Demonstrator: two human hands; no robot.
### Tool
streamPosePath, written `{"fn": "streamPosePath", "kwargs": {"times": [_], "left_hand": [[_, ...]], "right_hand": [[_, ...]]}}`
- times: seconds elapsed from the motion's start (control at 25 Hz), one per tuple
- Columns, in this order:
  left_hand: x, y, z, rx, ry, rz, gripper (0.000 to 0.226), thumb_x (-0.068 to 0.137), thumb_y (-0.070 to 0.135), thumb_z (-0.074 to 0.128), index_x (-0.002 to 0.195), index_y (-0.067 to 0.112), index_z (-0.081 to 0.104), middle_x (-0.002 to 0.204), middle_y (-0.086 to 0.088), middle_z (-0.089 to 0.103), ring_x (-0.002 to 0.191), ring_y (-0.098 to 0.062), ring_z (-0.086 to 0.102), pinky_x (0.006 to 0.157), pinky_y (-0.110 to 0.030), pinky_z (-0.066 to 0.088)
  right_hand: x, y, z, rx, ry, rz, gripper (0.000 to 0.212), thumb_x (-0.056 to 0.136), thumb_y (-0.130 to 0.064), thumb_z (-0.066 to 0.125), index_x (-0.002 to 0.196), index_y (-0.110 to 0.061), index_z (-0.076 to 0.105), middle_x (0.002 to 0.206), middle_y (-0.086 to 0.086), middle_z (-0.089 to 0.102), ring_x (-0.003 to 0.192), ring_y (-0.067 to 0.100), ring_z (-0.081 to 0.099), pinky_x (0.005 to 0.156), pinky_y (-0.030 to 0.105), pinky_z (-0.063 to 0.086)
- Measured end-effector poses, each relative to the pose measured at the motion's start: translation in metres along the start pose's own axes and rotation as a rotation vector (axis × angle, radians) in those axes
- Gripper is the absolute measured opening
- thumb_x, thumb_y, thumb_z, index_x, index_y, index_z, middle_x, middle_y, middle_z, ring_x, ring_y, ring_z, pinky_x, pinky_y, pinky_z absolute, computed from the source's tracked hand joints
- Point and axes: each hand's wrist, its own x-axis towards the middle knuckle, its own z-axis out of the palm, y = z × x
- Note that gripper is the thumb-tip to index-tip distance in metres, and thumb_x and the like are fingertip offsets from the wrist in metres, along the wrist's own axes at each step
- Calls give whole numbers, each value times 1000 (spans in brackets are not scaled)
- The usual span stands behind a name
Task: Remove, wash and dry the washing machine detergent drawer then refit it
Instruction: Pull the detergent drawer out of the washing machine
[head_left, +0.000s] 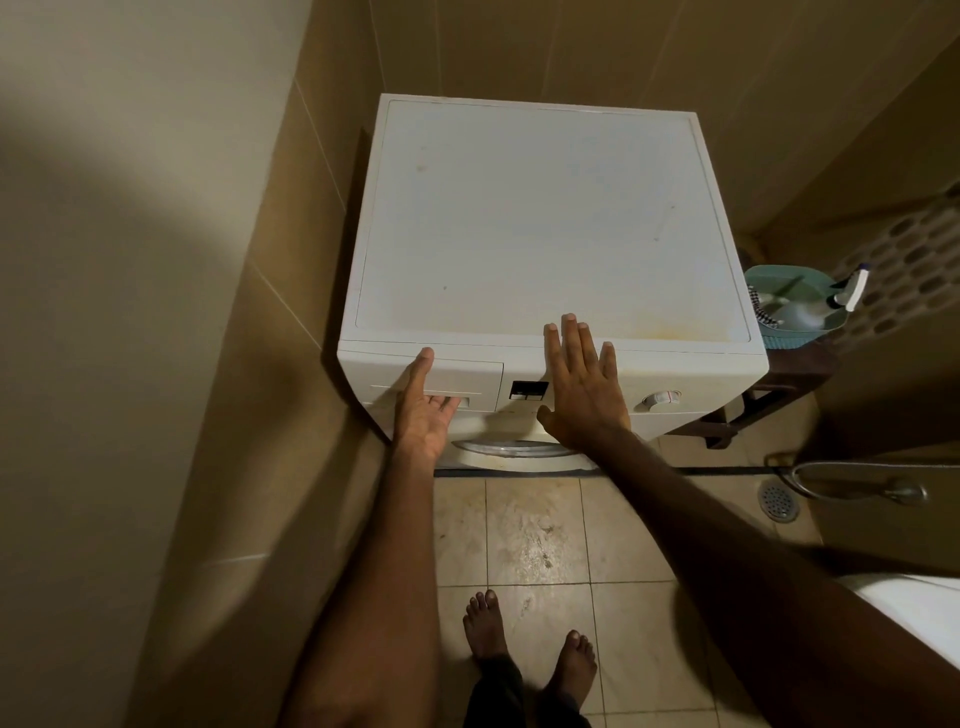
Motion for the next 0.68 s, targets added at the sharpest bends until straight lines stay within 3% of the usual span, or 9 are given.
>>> {"fn": "streamPosePath", "kwargs": {"times": [0.24,0.48,0.68], "left_hand": [[-23,-14,-20,-51,71,1,67,80,24,82,139,18,51,133,-16,63,122,-32,62,85,-45,61],[-74,-35,-59,-94,138,-30,77,74,22,82,142,17,46,134,-18,62,123,-34,62,83,-47,61],[-100,-41,-80,-87,139,-27,68,84,17,75,144,15,44,136,-21,60,125,-36,60,87,-48,58]], "right_hand": [[2,7,2,-18,5,-16,122,86,-52,72,164,-11,-12,171,19,-18,159,37,-13,128,60,6],[-6,7,0,-26,-41,-35,121,88,-53,71,164,-9,-13,171,19,-18,159,37,-13,127,58,4],[-16,6,-1,-7,-69,-36,116,91,-51,69,164,-8,-11,171,19,-18,159,37,-13,126,58,5]]}}
